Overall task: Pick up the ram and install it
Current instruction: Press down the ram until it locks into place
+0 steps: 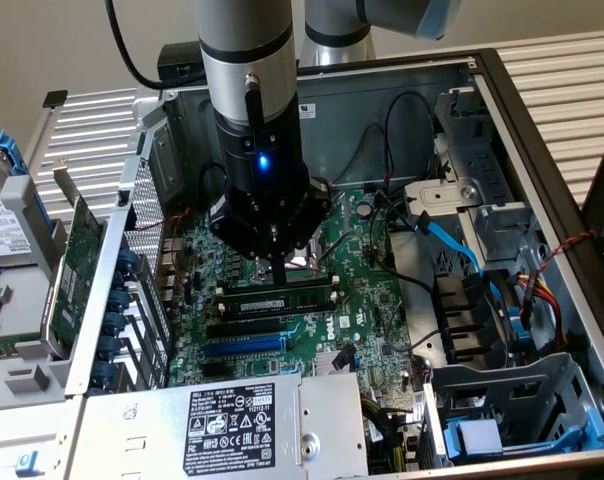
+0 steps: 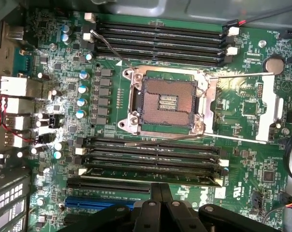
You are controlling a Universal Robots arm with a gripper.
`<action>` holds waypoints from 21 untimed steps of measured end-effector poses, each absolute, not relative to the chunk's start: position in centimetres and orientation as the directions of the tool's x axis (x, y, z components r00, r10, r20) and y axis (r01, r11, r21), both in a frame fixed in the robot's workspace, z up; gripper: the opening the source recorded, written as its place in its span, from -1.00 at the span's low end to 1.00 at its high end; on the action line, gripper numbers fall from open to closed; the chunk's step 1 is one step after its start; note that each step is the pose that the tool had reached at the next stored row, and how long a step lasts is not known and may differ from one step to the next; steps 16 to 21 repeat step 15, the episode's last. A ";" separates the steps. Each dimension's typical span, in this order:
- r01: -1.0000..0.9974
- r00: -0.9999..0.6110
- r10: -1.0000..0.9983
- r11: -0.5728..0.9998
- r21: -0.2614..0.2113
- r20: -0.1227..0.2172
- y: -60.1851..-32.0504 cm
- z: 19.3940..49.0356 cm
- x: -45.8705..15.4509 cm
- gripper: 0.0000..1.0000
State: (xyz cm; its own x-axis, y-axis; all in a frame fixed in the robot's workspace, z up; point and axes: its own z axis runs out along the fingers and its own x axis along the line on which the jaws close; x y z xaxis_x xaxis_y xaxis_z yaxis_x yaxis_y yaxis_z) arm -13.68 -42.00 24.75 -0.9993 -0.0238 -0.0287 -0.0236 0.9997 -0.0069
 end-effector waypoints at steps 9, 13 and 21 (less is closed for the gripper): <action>0.074 -0.997 0.073 0.997 -0.014 -0.027 -42.0 24.7 -13.7 -0.79; 0.080 -0.996 0.079 0.997 -0.014 -0.026 -42.0 24.7 -13.7 -0.79; 0.080 -0.996 0.079 0.997 -0.014 -0.026 -42.0 24.7 -13.7 -0.79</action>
